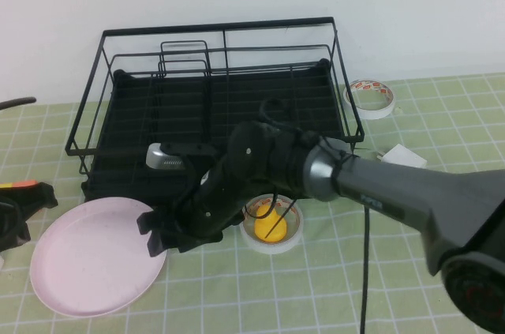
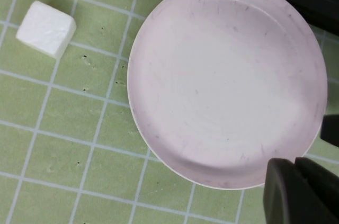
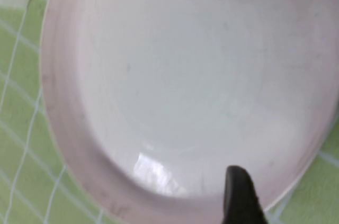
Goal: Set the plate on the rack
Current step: Pick up the plate from the table, then hand over the plate, then place the plate on the rack
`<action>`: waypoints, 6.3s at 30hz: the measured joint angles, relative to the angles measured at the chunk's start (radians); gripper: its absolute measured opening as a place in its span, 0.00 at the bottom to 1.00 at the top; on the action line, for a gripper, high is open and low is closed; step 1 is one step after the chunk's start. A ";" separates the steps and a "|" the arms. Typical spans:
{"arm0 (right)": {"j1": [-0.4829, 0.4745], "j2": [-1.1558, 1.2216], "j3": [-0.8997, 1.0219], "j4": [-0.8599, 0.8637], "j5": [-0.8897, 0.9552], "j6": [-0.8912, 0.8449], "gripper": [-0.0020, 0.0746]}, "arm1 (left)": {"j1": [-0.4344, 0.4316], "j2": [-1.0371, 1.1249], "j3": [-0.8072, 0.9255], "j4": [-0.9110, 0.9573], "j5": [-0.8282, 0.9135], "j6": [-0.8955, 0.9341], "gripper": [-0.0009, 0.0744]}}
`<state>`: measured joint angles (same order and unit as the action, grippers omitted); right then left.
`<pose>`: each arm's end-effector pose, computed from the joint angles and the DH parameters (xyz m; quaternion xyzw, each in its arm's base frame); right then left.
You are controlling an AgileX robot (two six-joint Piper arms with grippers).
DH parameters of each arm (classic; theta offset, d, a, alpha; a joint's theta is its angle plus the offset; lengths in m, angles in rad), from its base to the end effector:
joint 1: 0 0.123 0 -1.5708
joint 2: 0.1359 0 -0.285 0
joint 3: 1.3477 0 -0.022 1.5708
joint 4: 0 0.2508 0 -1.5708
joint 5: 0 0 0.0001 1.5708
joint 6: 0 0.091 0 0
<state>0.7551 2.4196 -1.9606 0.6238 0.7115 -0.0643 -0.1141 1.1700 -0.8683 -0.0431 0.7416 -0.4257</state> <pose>0.3590 0.3856 0.1400 -0.2054 0.9178 0.3135 0.1313 0.2257 -0.0285 0.2918 -0.1585 0.9397 -0.0987 0.2865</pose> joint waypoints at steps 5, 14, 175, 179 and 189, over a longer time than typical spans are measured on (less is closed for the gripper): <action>0.002 0.046 -0.053 -0.047 0.002 0.095 0.52 | 0.000 0.000 0.000 0.002 -0.003 0.004 0.01; 0.019 0.072 -0.068 -0.057 -0.010 0.120 0.46 | 0.000 0.000 0.000 0.003 -0.011 0.006 0.01; 0.017 -0.960 0.032 -1.209 0.528 -0.200 0.02 | 0.000 0.826 -0.875 -1.665 -0.478 3.240 0.02; 0.017 -0.960 0.032 -1.233 0.528 -0.200 0.02 | -0.002 0.864 -0.917 -1.665 -0.469 3.222 0.02; 0.017 -0.960 0.032 -1.249 0.528 -0.200 0.02 | -0.002 0.923 -0.921 -1.663 -0.468 3.106 0.05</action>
<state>0.7721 1.4599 -1.9283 -0.6251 1.2392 -0.2644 -0.1157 2.0925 -1.7892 -1.7063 0.2732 2.6807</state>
